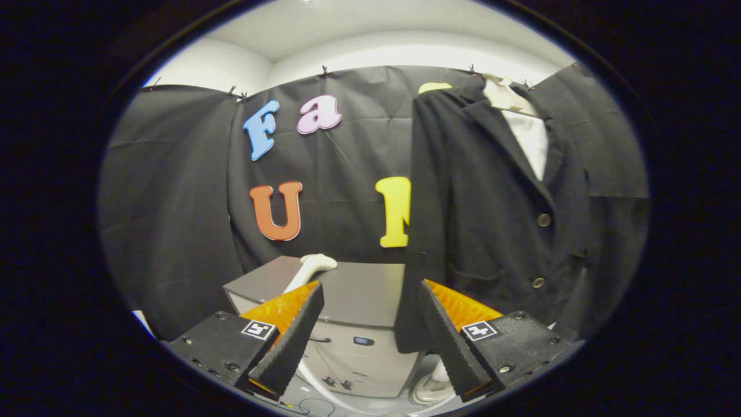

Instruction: Iron the clothes twice with a garment steamer, once on the left side and once on the right side.

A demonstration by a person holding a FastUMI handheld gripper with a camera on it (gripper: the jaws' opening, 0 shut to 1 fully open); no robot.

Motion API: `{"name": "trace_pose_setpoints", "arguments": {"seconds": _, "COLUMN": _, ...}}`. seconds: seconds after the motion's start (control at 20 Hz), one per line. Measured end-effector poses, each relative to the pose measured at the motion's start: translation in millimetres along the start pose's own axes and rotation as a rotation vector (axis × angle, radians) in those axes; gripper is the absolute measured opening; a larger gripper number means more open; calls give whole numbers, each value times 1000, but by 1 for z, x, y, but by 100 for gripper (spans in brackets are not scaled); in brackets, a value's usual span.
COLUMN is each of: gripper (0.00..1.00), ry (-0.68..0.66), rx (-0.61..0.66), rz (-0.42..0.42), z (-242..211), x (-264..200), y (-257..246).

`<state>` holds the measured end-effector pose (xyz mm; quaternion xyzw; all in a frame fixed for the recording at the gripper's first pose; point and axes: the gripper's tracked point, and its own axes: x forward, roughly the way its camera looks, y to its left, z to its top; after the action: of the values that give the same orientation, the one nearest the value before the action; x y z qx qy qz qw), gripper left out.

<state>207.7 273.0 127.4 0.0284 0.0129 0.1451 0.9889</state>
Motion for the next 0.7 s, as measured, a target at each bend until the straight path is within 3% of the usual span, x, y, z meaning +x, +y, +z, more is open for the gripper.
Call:
{"name": "trace_pose_setpoints", "arguments": {"seconds": 0.45, "gripper": 100, "ry": 173, "rx": -14, "rz": 87, "z": -40, "x": 145, "y": 109}}
{"name": "trace_pose_setpoints", "arguments": {"seconds": 0.7, "gripper": 100, "ry": 284, "rx": -17, "rz": 64, "z": -76, "x": 209, "y": 133}}
